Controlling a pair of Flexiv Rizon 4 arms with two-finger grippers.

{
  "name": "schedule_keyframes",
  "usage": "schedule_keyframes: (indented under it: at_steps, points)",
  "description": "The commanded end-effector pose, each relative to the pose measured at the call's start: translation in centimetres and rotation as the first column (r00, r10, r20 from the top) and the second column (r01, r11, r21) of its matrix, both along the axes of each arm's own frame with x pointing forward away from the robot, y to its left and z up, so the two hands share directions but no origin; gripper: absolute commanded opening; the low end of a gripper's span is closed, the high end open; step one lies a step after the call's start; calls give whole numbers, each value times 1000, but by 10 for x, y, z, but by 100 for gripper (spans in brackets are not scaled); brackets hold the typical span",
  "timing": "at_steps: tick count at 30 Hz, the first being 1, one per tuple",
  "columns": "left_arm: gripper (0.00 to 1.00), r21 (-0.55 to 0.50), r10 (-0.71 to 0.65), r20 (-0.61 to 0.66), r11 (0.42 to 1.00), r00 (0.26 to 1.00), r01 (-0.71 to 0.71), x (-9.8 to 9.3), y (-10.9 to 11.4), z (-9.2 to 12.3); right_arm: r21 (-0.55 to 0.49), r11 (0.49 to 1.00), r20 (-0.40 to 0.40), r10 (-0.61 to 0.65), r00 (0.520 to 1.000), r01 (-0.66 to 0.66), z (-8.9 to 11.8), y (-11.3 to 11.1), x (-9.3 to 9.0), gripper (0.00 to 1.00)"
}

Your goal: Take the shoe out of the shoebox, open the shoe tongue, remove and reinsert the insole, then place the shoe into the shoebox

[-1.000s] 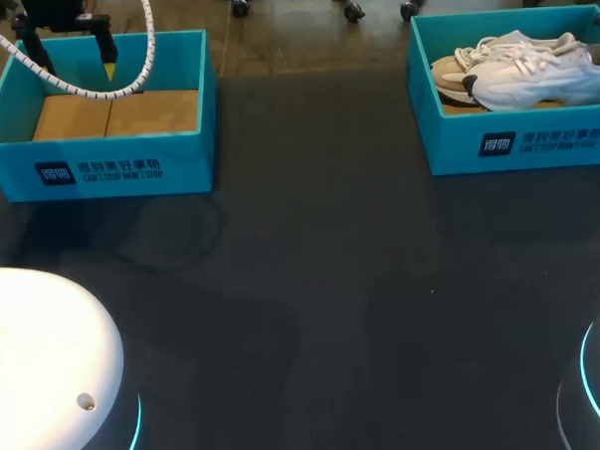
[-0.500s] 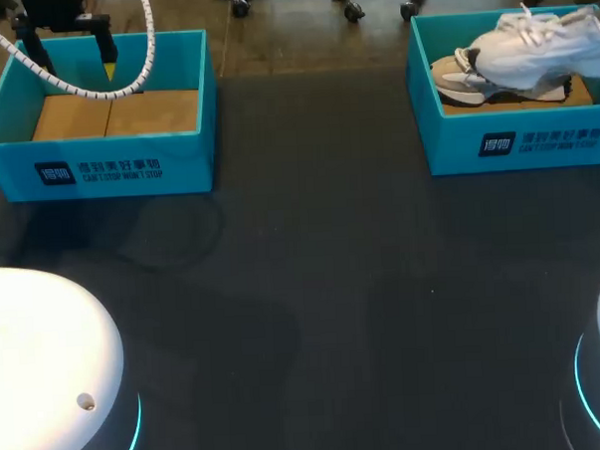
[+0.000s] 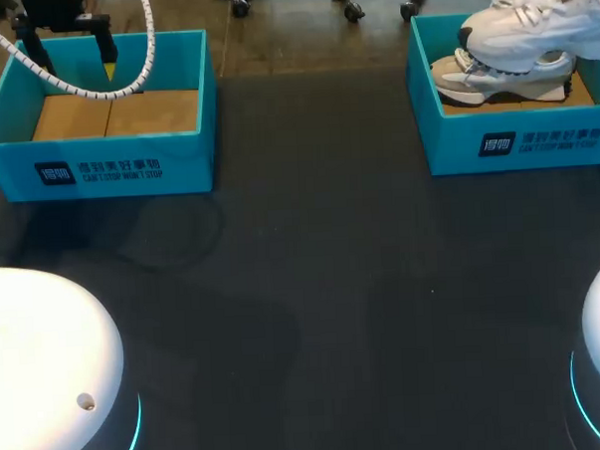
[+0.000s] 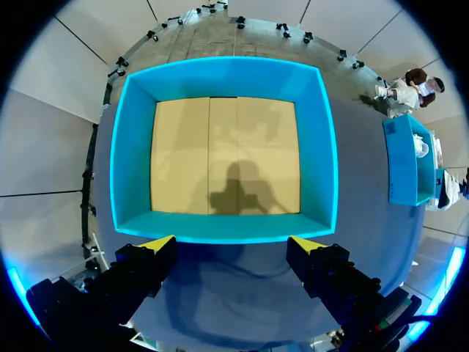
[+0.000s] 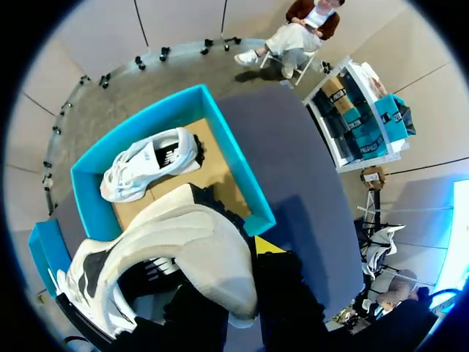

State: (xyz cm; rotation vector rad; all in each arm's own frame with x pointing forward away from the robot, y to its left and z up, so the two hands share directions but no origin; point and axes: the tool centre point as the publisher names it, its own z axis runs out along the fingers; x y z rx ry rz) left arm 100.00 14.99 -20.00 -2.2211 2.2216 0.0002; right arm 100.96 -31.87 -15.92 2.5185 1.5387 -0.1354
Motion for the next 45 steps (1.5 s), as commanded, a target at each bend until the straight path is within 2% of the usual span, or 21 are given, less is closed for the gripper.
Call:
schedule_keyframes:
  at_steps: [1, 9, 11, 13, 14, 17, 19, 20, 22, 25, 45]
  points:
    - [100, 0, 0, 0, 1000, 1000, 0, 0, 0, 0, -14, 1000, 34, 6, 999, -5, 4, 2, -8, 0]
    - [100, 0, 0, 0, 1000, 1000, 0, 0, 0, 0, -14, 1000, 34, 6, 999, -5, 4, 2, -8, 0]
    - [100, 0, 0, 0, 1000, 1000, 0, 0, 0, 0, -30, 999, 28, 14, 1000, -13, 2, 19, -21, 0]
    - [100, 0, 0, 0, 1000, 1000, 0, 0, 0, 0, -29, 999, 29, 15, 999, -15, 1, 26, -28, 0]
    - [100, 0, 0, 0, 1000, 1000, 0, 0, 0, 0, -25, 1000, 39, 11, 999, -10, 1, 37, -41, 0]
    - [100, 0, 0, 0, 1000, 1000, 0, 0, 0, 0, -37, 999, 27, 6, 1000, -5, -2, 60, -64, 0]
    - [100, 0, 0, 0, 1000, 1000, 0, 0, 0, 0, -73, 997, 25, -2, 1000, 4, -3, 68, -70, 0]
    - [100, 0, 0, 0, 1000, 1000, 0, 0, 0, 0, -54, 999, 35, 8, 999, -6, -5, 83, -83, 0]
    - [100, 0, 0, 0, 1000, 1000, 0, 0, 0, 0, -96, 995, 38, -4, 999, 8, -10, 97, -94, 0]
    - [100, 0, 0, 0, 1000, 1000, 0, 0, 0, 0, -34, 999, 10, -1, 1000, 1, -21, 118, -114, 0]
    - [100, 0, 0, 0, 1000, 1000, 0, 0, 0, 0, -34, 999, 10, -1, 1000, 1, -21, 118, -114, 0]
